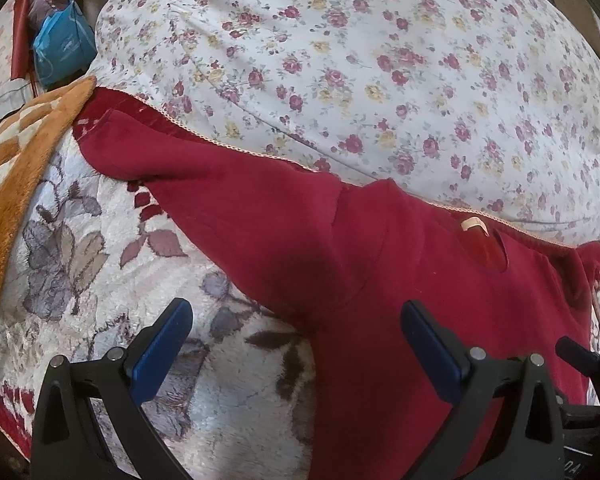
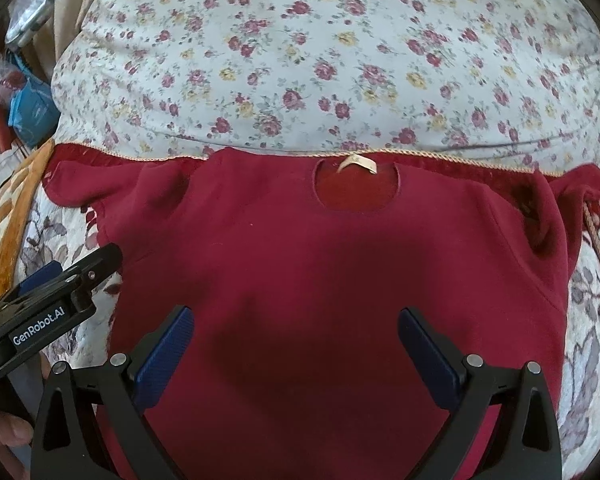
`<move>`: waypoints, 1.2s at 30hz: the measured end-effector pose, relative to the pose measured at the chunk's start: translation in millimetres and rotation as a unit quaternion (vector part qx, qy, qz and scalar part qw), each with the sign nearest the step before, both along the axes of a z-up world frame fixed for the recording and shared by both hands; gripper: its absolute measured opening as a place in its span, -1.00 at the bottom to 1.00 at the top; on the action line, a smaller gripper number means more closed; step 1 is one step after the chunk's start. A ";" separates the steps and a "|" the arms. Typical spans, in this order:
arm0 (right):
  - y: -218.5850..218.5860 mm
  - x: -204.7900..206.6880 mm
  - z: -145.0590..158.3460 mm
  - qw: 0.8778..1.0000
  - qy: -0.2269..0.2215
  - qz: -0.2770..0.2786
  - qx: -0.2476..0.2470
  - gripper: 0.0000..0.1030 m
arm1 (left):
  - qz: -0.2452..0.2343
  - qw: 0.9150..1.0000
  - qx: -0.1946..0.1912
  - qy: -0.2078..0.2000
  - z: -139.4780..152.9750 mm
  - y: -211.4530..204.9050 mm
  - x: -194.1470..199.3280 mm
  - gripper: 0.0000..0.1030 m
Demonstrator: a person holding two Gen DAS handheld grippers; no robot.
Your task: Fold small clothes
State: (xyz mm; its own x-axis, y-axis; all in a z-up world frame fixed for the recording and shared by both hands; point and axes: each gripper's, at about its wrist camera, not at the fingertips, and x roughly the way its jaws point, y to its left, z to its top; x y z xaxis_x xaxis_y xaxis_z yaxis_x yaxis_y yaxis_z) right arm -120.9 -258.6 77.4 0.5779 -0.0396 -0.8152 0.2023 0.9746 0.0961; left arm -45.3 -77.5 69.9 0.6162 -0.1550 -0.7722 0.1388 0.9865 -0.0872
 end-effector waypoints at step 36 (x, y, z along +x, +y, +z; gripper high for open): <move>54.6 68.1 -2.4 0.995 -0.004 0.101 0.025 0.89 | 0.119 0.992 -0.002 0.041 -7.5 87.5 28.4 1.00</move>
